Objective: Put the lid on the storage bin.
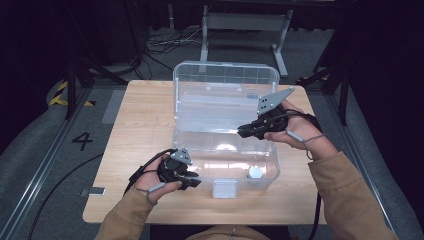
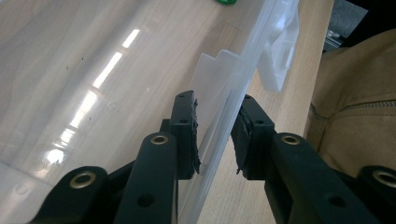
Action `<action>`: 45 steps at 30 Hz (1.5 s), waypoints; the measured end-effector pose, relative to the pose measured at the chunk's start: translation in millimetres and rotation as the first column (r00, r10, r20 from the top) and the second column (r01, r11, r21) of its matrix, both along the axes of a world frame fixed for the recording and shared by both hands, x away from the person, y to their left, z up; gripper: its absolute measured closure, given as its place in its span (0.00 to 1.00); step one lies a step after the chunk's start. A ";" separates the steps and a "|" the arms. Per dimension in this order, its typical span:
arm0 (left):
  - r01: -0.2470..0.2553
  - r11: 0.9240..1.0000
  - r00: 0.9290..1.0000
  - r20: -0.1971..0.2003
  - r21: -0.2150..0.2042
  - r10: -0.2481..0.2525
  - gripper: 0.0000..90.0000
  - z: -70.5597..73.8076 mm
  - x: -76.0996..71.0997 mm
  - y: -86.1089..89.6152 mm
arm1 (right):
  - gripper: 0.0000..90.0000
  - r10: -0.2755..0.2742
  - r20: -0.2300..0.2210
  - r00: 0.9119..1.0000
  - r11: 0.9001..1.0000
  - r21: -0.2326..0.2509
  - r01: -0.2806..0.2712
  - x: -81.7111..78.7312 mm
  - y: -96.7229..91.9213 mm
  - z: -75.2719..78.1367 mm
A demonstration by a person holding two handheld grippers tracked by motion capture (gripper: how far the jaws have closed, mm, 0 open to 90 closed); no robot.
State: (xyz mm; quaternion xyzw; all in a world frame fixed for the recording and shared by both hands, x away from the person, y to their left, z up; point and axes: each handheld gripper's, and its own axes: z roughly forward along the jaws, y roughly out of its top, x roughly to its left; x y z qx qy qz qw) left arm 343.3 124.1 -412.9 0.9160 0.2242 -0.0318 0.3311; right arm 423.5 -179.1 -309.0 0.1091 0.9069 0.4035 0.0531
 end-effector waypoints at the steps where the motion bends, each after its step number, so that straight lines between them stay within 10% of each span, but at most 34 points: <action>1: 0.001 1.000 1.000 0.000 0.000 -0.001 0.80 0.0 0.1 0.0 | 0.92 0.002 -0.003 1.000 1.000 -0.002 -0.002 -0.8 -0.1 0.0; 45: -0.007 1.000 1.000 -0.001 -0.006 0.007 0.80 -0.3 -0.4 0.3 | 0.92 0.052 -0.010 0.999 0.998 -0.016 -0.052 -20.9 0.1 -8.2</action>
